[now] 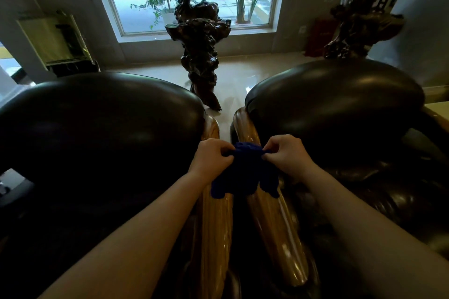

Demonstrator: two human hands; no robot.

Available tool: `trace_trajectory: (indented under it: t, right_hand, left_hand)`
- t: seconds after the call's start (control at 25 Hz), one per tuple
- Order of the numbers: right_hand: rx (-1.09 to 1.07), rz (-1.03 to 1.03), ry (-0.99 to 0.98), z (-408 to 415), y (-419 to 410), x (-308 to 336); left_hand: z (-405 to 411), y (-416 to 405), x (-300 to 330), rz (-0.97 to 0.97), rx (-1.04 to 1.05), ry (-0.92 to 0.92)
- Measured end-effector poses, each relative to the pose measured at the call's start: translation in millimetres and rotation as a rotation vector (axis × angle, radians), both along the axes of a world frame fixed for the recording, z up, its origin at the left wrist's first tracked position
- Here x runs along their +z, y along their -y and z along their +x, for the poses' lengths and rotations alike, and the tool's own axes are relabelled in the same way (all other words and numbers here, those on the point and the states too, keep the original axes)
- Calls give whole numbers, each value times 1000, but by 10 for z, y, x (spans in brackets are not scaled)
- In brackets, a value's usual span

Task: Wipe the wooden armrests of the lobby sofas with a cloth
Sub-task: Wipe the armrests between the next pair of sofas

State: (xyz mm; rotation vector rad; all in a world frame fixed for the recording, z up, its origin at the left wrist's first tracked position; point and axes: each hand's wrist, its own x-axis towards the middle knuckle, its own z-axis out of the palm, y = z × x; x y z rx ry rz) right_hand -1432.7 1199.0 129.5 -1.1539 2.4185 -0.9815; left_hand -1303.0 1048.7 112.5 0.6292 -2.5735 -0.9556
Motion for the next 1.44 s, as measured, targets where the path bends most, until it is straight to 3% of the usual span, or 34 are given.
trace_trajectory:
  t: [0.28, 0.56, 1.04, 1.44]
  right_hand:
    - [97, -5, -113, -573, -896, 190]
    - [164, -3, -5, -771, -1671, -67]
    - [110, 132, 141, -118, -2314, -1797]
    - [107, 63, 89, -90, -2417, -3414]
  left_hand:
    - [-395, -1043, 165, 7, 75, 4]
    - [-495, -1905, -46, -11, 136, 6]
    - [128, -2668, -1767, 178, 192, 172]
    - [56, -2843, -3301, 77, 277, 156]
